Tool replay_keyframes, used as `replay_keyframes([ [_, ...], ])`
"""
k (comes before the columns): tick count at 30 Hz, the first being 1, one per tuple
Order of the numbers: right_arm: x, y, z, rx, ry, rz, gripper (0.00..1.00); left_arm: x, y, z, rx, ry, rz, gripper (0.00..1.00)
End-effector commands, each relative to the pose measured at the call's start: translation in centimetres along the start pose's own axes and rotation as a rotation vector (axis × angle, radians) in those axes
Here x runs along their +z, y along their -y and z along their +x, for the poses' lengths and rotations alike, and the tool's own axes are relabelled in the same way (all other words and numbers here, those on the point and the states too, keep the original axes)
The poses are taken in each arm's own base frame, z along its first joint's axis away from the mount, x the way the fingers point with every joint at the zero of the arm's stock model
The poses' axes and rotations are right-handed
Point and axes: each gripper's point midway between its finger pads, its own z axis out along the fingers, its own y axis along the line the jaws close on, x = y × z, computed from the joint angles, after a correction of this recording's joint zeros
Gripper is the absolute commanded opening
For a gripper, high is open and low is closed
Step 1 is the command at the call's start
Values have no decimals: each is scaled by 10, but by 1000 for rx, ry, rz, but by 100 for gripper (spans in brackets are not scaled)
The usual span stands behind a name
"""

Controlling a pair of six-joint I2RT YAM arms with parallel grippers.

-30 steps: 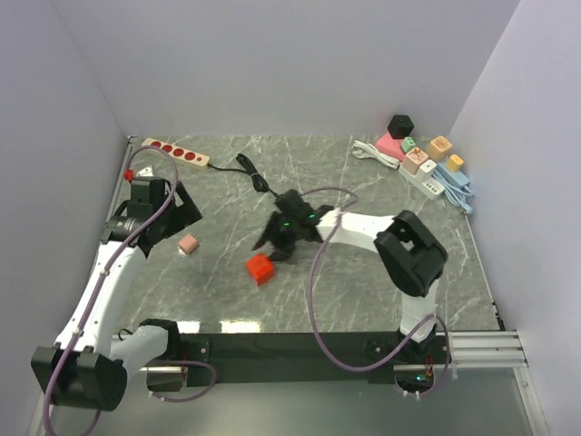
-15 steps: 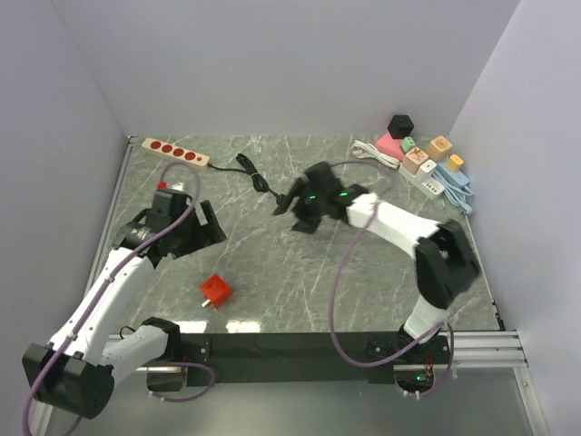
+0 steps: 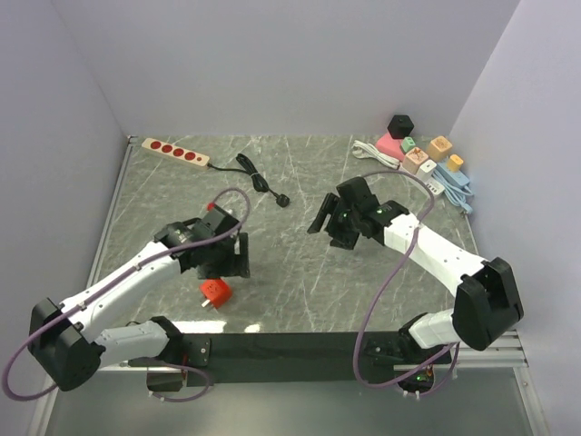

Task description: Pull the plug off the socket

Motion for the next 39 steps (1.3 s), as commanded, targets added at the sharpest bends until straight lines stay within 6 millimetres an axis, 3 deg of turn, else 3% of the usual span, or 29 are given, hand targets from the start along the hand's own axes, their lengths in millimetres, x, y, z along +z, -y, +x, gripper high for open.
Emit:
replay_keyframes([
  [1, 0, 14, 5, -20, -2, 23, 80, -5, 38, 14, 30, -37, 122, 81],
  [5, -4, 23, 4, -21, 7, 32, 80, 9, 54, 54, 97, -149, 101, 60],
  [9, -10, 31, -1, -10, 23, 34, 80, 32, 35, 83, 92, -230, 36, 50],
  [12, -15, 39, -3, -2, 30, 33, 80, 43, 14, 89, 71, -233, -37, 43],
  [15, -21, 50, -8, 23, 44, 37, 80, 50, -7, 82, 6, -225, -86, 40],
  [18, -29, 62, -17, 40, 76, 46, 80, 53, -20, 55, -89, -189, -86, 39],
  [21, -33, 74, -30, 64, 105, 59, 80, 51, -30, 2, -161, -77, -122, 35],
  [23, -35, 85, -43, 91, 127, 76, 80, 69, -49, -26, -189, -51, -154, 33],
  [25, -37, 95, -53, 114, 146, 97, 80, 91, -77, -34, -208, -123, -235, 27],
  [29, -48, 108, -82, 149, 199, 116, 80, 110, -111, -71, -250, -76, -330, 24],
  [31, -55, 116, -92, 174, 219, 128, 80, 118, -132, -74, -271, -102, -371, 20],
  [34, -66, 124, -106, 174, 256, 139, 80, 113, -160, -92, -320, -58, -420, 17],
  [35, -68, 123, -109, 167, 262, 136, 80, 110, -160, -98, -324, -40, -414, 16],
  [39, -75, 152, -143, 216, 332, 212, 81, 82, -148, -131, -341, 95, -362, 14],
])
